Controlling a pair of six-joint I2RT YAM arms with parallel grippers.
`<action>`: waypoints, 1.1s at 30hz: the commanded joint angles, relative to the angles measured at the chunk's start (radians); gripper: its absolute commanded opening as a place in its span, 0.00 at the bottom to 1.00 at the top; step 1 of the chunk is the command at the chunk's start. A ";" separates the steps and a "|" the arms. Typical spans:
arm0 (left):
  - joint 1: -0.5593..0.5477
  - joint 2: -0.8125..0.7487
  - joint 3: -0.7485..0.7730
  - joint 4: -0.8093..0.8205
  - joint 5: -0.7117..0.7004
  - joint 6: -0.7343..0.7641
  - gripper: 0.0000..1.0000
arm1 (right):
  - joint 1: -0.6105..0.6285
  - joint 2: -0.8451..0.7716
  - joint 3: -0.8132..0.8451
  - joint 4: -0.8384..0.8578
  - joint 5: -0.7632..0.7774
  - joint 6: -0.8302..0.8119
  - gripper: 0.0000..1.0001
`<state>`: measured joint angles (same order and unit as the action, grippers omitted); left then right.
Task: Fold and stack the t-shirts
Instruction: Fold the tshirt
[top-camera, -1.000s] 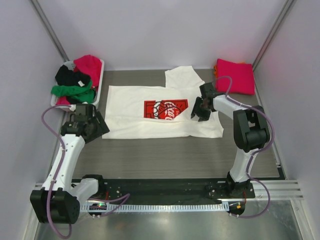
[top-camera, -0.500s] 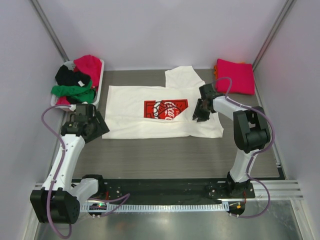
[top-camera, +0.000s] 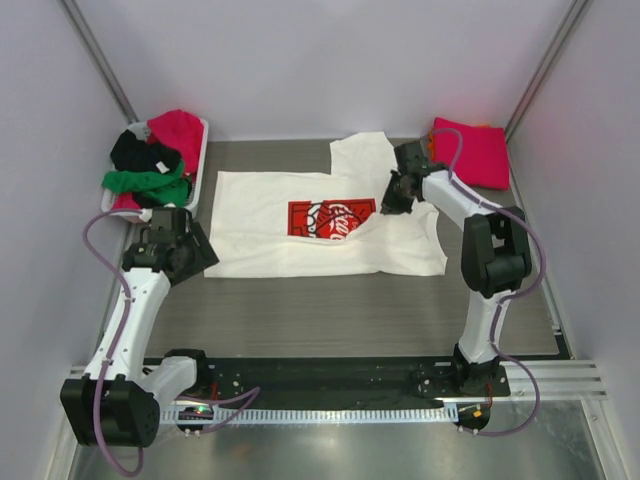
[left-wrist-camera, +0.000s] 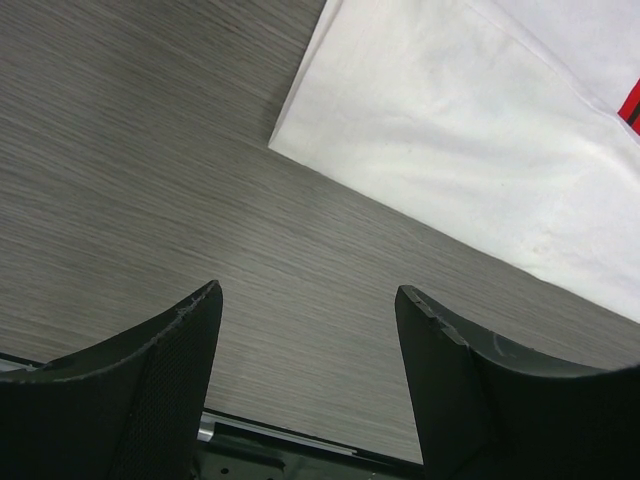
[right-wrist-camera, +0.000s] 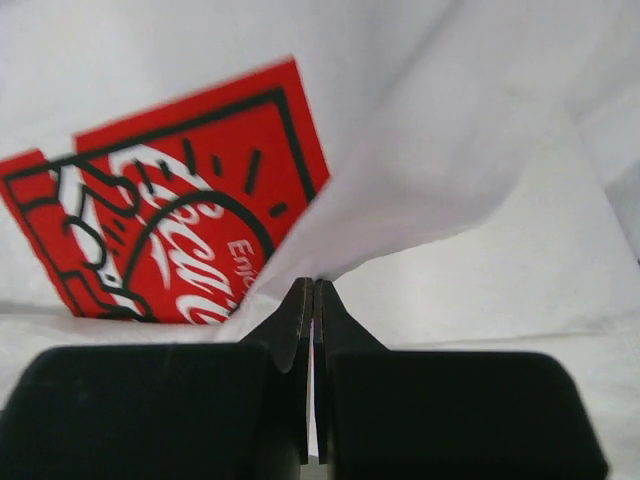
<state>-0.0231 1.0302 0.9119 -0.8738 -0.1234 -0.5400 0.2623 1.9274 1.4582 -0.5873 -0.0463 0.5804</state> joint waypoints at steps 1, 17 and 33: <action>0.005 0.002 -0.001 0.033 -0.013 0.012 0.71 | 0.008 0.114 0.265 -0.037 0.005 -0.002 0.01; 0.006 0.034 -0.004 0.018 -0.029 -0.073 0.73 | -0.041 -0.085 0.127 -0.128 0.275 -0.048 0.81; 0.008 0.177 -0.203 0.352 -0.062 -0.311 0.73 | -0.242 -0.551 -0.636 0.012 0.140 0.035 0.75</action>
<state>-0.0223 1.2015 0.7040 -0.6434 -0.1230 -0.8146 0.0547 1.3838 0.8387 -0.6670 0.1402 0.6075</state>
